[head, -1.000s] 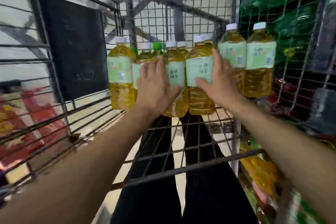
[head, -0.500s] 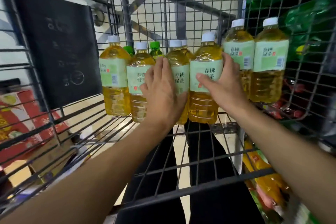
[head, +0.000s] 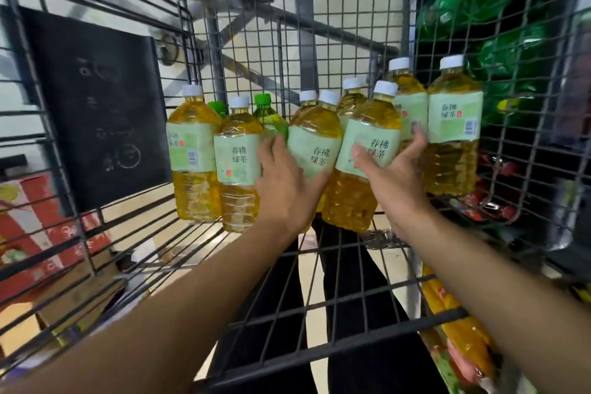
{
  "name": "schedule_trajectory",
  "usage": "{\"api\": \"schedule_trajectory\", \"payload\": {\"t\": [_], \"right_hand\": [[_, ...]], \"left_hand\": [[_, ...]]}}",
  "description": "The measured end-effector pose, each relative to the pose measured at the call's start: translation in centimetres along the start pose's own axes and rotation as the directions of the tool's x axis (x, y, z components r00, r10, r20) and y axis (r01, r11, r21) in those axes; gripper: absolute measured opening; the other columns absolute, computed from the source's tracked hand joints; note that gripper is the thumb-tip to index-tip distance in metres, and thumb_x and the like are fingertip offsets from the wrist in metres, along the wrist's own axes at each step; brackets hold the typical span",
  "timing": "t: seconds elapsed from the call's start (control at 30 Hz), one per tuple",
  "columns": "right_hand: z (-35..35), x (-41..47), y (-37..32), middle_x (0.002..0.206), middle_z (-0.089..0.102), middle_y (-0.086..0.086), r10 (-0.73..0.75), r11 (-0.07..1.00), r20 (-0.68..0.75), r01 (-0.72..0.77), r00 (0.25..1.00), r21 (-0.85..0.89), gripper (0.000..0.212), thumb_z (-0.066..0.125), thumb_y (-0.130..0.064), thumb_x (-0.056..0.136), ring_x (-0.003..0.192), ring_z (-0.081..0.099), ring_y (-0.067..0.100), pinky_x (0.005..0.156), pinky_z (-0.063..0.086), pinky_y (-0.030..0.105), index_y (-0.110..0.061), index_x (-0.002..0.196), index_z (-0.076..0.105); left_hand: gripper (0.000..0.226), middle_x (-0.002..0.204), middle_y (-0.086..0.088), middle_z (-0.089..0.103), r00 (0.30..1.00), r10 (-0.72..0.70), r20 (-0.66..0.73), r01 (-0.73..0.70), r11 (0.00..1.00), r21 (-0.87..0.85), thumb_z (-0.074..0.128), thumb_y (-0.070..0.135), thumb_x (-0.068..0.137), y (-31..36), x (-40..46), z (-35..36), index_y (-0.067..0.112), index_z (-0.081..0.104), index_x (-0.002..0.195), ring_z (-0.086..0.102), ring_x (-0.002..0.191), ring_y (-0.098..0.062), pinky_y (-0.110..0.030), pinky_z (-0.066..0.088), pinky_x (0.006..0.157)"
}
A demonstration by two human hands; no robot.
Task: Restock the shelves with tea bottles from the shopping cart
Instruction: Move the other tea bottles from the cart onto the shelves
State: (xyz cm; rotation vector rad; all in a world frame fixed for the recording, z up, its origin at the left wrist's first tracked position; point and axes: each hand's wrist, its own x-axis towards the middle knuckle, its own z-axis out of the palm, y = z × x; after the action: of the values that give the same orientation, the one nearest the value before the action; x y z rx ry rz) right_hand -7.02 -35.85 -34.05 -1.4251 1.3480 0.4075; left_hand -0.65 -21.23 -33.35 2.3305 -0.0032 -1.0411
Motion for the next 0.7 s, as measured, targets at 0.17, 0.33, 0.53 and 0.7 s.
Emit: {"api": "schedule_trajectory", "payload": {"t": [0.17,0.33,0.53,0.7], "right_hand": [[0.0,0.0,0.4,0.12,0.067,-0.011,0.079,0.984,0.125,-0.097,0.989,0.148,0.073,0.073,-0.03,0.093,0.106,0.065,0.007,0.085,0.057,0.033,-0.037,0.149,0.027],[0.9,-0.3,-0.4,0.127,0.06,-0.007,0.074,0.987,0.109,-0.088,0.991,0.134,0.095,0.073,-0.026,0.093,0.114,0.061,0.013,0.098,0.053,0.042,-0.038,0.156,0.004],[-0.1,-0.4,0.1,0.105,0.063,-0.014,0.104,0.988,0.057,-0.109,0.993,0.107,0.091,0.079,-0.021,0.088,0.092,0.063,0.001,0.073,0.054,0.025,-0.026,0.155,0.018],[-0.9,0.4,0.1,0.116,0.066,-0.006,0.12,0.986,0.112,-0.132,0.986,0.104,0.082,0.088,-0.022,0.077,0.098,0.066,0.01,0.071,0.053,0.029,-0.034,0.138,0.034]], "left_hand": [[0.059,0.117,0.008,0.062,0.985,-0.155,0.072,0.166,0.966,-0.199,0.075,0.048,0.084,-0.1,0.2,0.4,0.036,0.036,0.127,0.064,0.106,-0.016,-0.039,0.06,0.086],[0.055,0.116,0.006,0.063,0.928,-0.275,0.25,0.364,0.813,-0.455,0.07,0.03,0.095,0.4,0.9,-0.3,0.028,0.033,0.136,0.065,0.097,-0.01,-0.021,0.056,0.07],[0.065,0.122,-0.005,0.068,0.882,-0.322,0.345,0.467,0.703,-0.537,0.074,0.04,0.092,-0.3,0.9,-0.3,0.016,0.041,0.142,0.071,0.104,-0.025,-0.048,0.061,0.087],[0.074,0.122,-0.011,0.07,0.858,-0.3,0.416,0.501,0.664,-0.555,0.083,0.041,0.082,-0.8,1.4,-0.6,0.013,0.046,0.139,0.074,0.101,-0.03,-0.054,0.061,0.084]]}}
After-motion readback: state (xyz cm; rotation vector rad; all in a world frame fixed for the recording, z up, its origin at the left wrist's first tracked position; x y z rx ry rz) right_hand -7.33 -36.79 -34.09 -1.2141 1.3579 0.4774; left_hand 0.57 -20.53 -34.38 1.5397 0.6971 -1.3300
